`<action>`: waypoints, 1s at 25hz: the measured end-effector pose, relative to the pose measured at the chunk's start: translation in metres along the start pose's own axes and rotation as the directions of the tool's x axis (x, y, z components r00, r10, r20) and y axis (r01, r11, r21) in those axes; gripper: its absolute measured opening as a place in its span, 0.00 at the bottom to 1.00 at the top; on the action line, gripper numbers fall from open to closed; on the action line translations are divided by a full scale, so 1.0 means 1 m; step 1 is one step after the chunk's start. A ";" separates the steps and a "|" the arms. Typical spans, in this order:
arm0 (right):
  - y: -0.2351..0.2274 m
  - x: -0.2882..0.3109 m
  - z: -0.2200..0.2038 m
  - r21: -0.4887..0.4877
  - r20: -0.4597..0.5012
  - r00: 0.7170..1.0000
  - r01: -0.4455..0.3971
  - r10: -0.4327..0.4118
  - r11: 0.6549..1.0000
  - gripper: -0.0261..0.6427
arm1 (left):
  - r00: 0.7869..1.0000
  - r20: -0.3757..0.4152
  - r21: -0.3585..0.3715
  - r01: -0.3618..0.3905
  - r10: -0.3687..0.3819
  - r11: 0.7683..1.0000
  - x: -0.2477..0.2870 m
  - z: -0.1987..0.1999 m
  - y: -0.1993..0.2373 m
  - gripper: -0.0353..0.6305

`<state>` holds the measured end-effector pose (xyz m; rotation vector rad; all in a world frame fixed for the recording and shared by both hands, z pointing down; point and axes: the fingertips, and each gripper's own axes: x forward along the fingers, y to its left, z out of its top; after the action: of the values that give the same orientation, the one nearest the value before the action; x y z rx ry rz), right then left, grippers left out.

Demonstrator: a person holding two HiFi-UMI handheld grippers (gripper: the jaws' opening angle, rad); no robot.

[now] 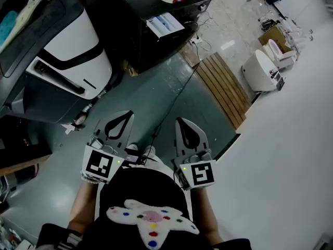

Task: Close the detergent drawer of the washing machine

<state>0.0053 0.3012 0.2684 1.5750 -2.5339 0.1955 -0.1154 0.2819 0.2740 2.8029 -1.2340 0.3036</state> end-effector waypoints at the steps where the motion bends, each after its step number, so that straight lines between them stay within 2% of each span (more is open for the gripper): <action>1: 0.000 0.001 0.000 0.000 0.000 1.000 -0.001 0.001 1.000 0.04 | 1.000 0.002 0.000 -0.001 0.001 1.000 0.000 0.000 0.001 0.07; 25: -0.010 -0.001 -0.003 0.025 0.011 1.000 0.009 -0.009 1.000 0.04 | 1.000 -0.006 0.009 -0.016 0.016 1.000 0.002 0.000 -0.002 0.07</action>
<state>0.0151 0.2986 0.2712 1.6003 -2.5424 0.2187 -0.1127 0.2817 0.2747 2.7982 -1.2579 0.3195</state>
